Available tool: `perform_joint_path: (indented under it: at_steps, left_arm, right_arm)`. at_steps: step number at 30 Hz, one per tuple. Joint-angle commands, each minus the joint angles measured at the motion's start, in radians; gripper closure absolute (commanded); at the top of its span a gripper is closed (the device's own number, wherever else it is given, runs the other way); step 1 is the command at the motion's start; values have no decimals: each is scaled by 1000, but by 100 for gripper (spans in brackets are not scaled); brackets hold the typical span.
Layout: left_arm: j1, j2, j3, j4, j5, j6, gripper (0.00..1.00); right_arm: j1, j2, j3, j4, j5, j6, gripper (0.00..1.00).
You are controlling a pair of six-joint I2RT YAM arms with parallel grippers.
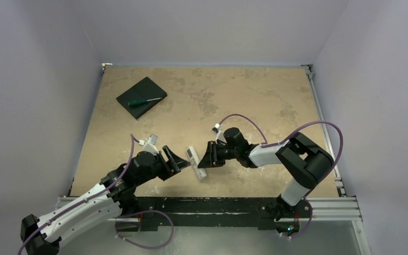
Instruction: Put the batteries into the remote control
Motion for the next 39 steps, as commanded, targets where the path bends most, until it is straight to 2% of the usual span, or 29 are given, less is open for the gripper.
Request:
perform_joint_path:
  at_steps: [1,13,39]
  left_arm:
    - [4,10,15,22,2,31,35]
    - [4,24,17,29,0,38,35]
    - [3,74,19,76,15,50,35]
  right_arm:
    - [-7,17,10,68,-19,4,62]
    - [-13,42,11,54,1,-9,59]
    - [-21,-44,56,-157,123,-107,58]
